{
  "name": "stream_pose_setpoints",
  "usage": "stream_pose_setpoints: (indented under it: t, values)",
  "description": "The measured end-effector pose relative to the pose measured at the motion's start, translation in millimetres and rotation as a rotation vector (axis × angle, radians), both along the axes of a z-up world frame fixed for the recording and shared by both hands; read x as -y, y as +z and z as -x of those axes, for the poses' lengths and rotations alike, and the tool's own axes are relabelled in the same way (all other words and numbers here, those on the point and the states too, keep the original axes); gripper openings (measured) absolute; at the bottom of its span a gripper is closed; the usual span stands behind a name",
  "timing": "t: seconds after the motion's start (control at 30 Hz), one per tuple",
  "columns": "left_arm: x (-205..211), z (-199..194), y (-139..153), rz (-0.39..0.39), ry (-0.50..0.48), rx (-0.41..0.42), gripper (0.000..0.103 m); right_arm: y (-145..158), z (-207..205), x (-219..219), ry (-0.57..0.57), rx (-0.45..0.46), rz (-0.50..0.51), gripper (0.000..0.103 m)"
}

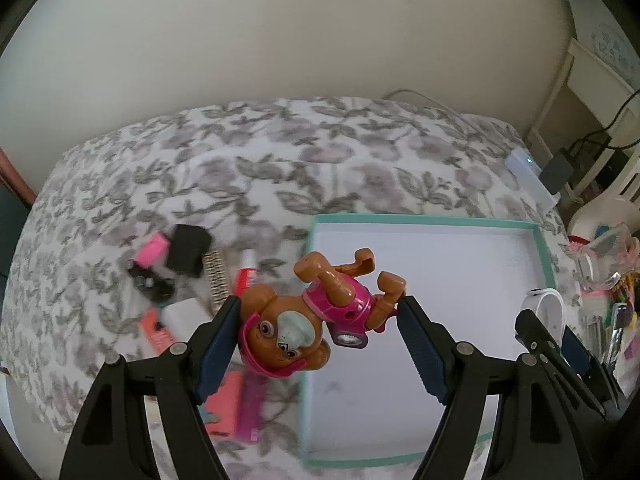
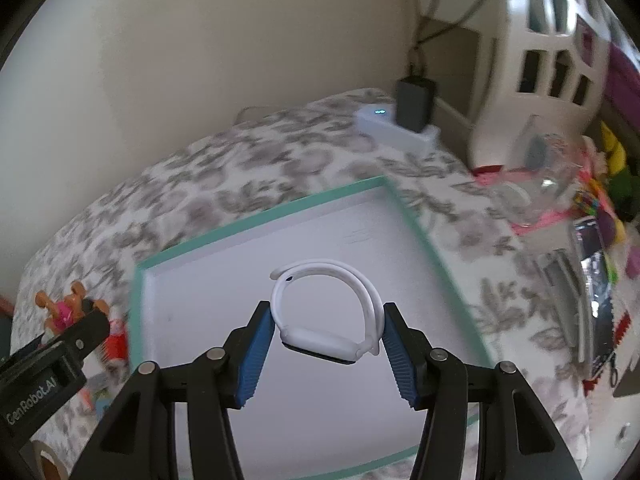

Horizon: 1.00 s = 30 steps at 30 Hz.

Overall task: Organize rigid objects
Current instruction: 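Carry the toy dog and smartwatch into the tray and open both tools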

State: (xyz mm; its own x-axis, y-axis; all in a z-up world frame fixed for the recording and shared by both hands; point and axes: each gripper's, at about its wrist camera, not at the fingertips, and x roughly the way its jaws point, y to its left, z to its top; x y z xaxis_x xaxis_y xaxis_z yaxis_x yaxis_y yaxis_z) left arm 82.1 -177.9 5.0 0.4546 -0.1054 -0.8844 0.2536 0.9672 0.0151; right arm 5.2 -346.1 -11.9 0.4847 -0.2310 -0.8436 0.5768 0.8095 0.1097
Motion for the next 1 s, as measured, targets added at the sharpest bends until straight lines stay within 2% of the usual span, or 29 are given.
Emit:
stream_pose_setpoints:
  t: [0.17,0.33,0.67,1.0]
  values:
    - [22,-4,-15,0.005,-0.018,-0.014,0.079,-8,2,19,-0.051,-0.017,0.029,0.057]
    - [32,-7,-34,0.008,-0.026,-0.045,0.079,-17,-3,19,-0.043,-0.033,0.041,0.057]
    - [36,-8,-63,0.023,-0.038,-0.095,0.079,-37,-7,17,-0.033,-0.097,0.061,0.058]
    - [35,-7,-74,0.017,-0.045,-0.119,0.079,-51,-5,18,-0.04,-0.137,0.032,0.058]
